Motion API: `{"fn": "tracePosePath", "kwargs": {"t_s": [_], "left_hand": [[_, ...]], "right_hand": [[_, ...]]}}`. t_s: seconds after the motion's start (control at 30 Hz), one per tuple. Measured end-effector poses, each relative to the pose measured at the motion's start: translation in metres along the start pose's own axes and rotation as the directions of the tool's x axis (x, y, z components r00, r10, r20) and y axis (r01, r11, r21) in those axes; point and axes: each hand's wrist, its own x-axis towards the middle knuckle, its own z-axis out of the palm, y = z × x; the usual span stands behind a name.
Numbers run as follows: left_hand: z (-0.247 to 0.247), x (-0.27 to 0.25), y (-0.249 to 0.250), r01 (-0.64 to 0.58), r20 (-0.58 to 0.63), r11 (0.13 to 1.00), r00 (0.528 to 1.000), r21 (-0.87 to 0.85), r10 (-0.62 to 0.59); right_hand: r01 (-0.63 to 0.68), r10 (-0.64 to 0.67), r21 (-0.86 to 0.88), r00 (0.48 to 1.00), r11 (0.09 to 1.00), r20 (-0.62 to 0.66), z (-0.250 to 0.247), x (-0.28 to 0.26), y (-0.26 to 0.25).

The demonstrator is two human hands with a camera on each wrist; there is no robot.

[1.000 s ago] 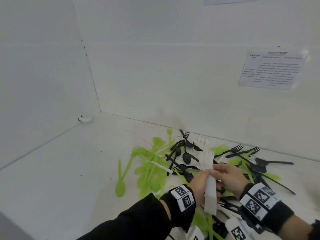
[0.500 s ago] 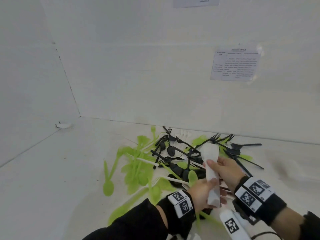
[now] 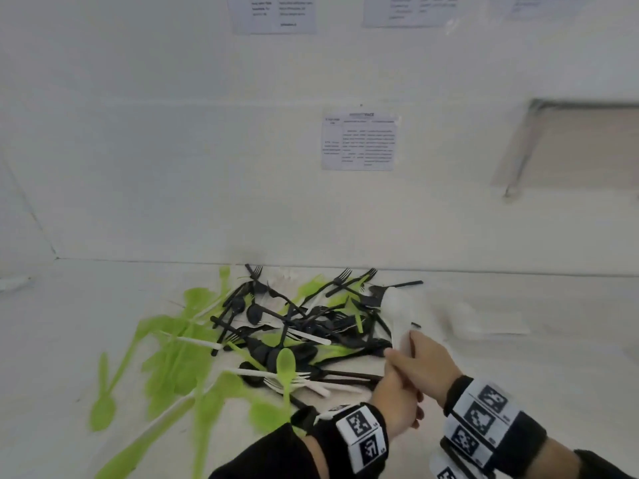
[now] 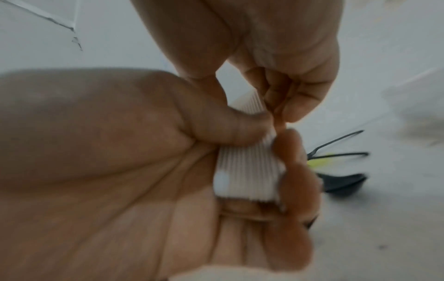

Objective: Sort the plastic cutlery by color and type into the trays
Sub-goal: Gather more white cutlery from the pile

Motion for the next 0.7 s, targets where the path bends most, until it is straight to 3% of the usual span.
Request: {"fn": "tracePosePath", "kwargs": {"t_s": [0.13,0.27,0.33,0.5,0.7], "left_hand": [[0.048,0.024,0.013,0.007,0.031,1.000,1.000,-0.027,-0.006],[0.082,0.054,0.034,0.007,0.069,1.000,0.998,0.006,-0.007],[0.090,0.077,0.040,-0.001,0.007,0.999,1.000,-0.054,0.001],[0.091,0.138,0.047,-0.021,-0.281,0.996,0.960,-0.086,-0.004],[0.092,0.192,0.047,0.008,-0.386,1.000,0.922,0.010,-0.004]], "right_hand": [[-0.061,0.061,0.108,0.998,0.992,-0.003,-0.051,0.008,0.032],[0.026,-0.023,0.042,0.997,0.999,-0.070,-0.121,0.029,0.061],[0.082,-0.086,-0.063,0.993,0.995,-0.074,-0.163,0.045,0.076],[0.160,-0.094,-0.509,0.984,0.846,0.154,-0.224,0.094,0.118],[0.295,-0.007,-0.661,0.916,0.689,0.401,-0.224,0.138,0.141]]}}
